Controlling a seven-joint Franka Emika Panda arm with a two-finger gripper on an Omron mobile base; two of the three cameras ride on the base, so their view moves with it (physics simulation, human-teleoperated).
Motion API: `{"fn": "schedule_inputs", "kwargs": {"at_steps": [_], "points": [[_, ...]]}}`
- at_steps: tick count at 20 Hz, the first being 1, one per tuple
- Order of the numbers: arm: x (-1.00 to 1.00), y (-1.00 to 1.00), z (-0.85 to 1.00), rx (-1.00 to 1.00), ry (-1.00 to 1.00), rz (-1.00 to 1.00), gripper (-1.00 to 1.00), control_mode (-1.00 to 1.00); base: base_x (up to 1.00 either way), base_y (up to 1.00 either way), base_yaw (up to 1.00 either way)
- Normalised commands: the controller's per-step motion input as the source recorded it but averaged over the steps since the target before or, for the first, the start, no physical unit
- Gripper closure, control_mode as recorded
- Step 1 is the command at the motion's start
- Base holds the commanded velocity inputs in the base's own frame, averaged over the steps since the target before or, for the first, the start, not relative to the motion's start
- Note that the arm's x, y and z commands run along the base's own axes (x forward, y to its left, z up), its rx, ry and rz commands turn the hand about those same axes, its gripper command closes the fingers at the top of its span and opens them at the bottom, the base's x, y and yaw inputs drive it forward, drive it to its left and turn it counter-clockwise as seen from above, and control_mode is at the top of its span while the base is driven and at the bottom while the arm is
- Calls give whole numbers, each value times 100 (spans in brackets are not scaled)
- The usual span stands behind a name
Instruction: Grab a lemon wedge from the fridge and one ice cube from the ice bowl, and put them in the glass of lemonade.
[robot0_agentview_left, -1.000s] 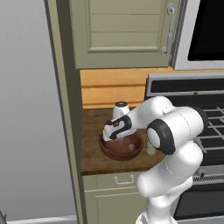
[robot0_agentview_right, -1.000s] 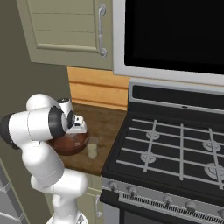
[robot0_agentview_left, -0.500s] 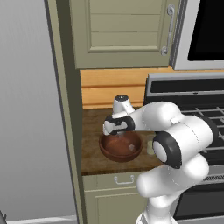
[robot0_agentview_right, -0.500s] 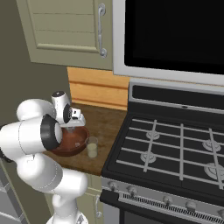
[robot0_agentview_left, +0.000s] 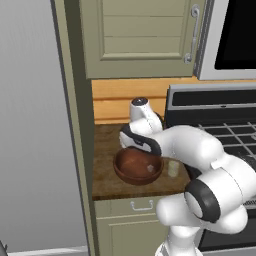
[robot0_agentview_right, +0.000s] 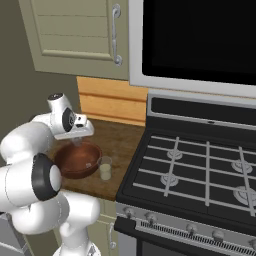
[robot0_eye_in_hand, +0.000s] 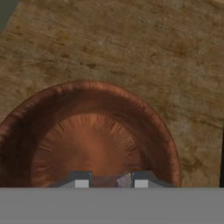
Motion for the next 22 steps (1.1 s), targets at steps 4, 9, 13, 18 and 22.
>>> {"fn": "schedule_inputs", "kwargs": {"at_steps": [4, 9, 13, 18, 22], "points": [[-36, -9, 10, 1, -2, 0, 100, -100, 0, 0, 0], [-23, -4, 3, 1, -2, 0, 100, -100, 0, 0, 0], [-8, -41, 21, 4, -4, 0, 100, -100, 0, 0, 0], [-12, -81, 55, 2, -5, -5, 100, -100, 0, 0, 0], [-7, -92, 0, 14, 3, -1, 100, -100, 0, 0, 0]]}}
